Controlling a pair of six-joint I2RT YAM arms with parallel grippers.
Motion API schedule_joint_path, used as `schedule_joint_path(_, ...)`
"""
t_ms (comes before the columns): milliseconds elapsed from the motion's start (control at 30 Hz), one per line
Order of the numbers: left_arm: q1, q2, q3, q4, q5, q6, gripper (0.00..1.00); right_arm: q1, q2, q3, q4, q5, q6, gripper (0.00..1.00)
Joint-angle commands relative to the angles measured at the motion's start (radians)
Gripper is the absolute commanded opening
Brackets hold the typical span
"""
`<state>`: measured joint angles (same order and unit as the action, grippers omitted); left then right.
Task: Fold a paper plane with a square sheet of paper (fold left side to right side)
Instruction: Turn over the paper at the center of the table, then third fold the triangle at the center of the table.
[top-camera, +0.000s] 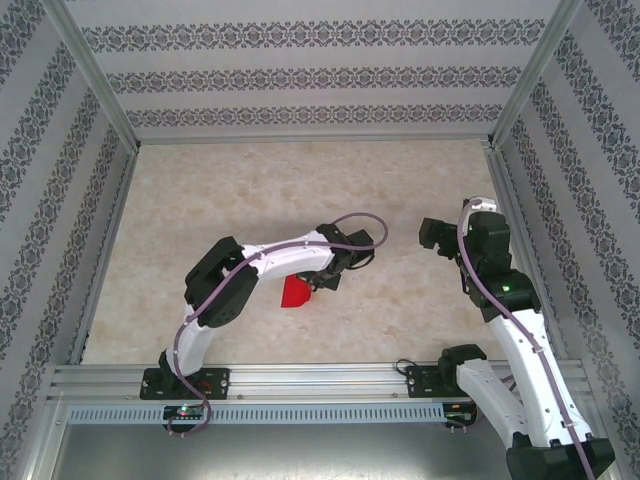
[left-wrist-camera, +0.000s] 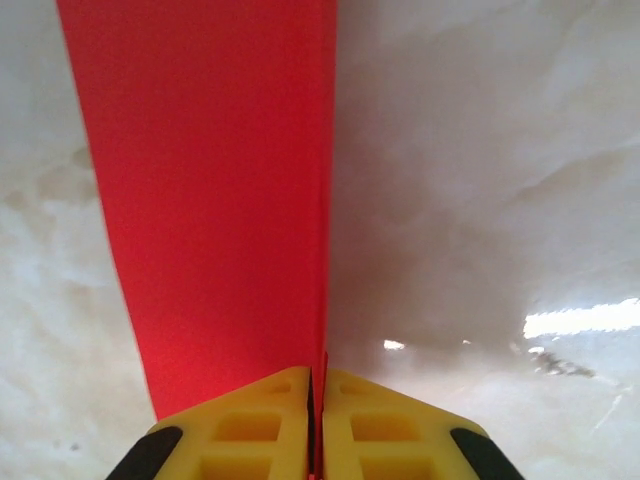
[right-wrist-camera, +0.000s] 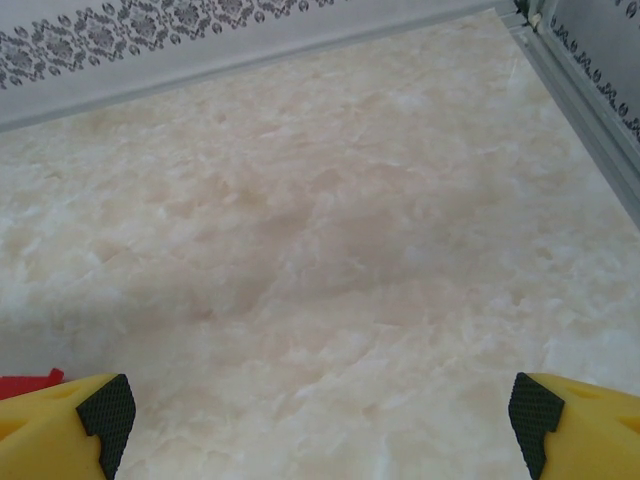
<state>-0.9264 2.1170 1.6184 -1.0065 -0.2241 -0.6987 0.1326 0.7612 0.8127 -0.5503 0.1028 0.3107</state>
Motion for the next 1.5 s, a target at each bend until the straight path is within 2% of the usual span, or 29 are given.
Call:
schedule_joint_path(0,0.021,0.02,0.023,0.066,0.078,0.03,0.13,-0.009,0.01,-0.014,0.006,-0.041,0.017,0.98)
schedule_joint_path(200,0.051,0.027,0.026,0.122,0.146,0.037,0.2,-0.008,0.035,-0.018,0.01,-0.092,0.021,0.98)
schedule_joint_path(333,0.076,-0.002,0.014,0.177,0.202,0.041,0.3,-0.008,0.056,-0.015,0.006,-0.121,0.015,0.98)
schedule_joint_path(433,0.1,-0.057,-0.038,0.279,0.282,0.041,0.38,-0.008,0.078,-0.017,0.006,-0.171,0.01,0.98)
schedule_joint_path(600,0.14,-0.19,-0.162,0.441,0.389,0.056,0.51,-0.008,0.145,-0.03,0.045,-0.325,0.022,0.97)
schedule_joint_path(733,0.197,-0.34,-0.315,0.561,0.423,0.036,0.57,0.004,0.239,-0.06,0.146,-0.485,0.091,0.83)
schedule_joint_path(800,0.243,-0.432,-0.413,0.633,0.448,0.018,0.6,0.039,0.31,-0.075,0.226,-0.537,0.144,0.72)
schedule_joint_path(1000,0.379,-0.592,-0.68,0.798,0.534,-0.055,0.63,0.236,0.595,0.01,0.343,-0.544,0.175,0.47)
schedule_joint_path(1167,0.422,-0.602,-0.812,0.925,0.627,-0.119,0.64,0.326,0.803,0.097,0.467,-0.528,0.211,0.41)
schedule_joint_path(1467,0.42,-0.522,-0.805,0.922,0.66,-0.125,0.65,0.362,1.089,0.296,0.473,-0.52,0.189,0.34)
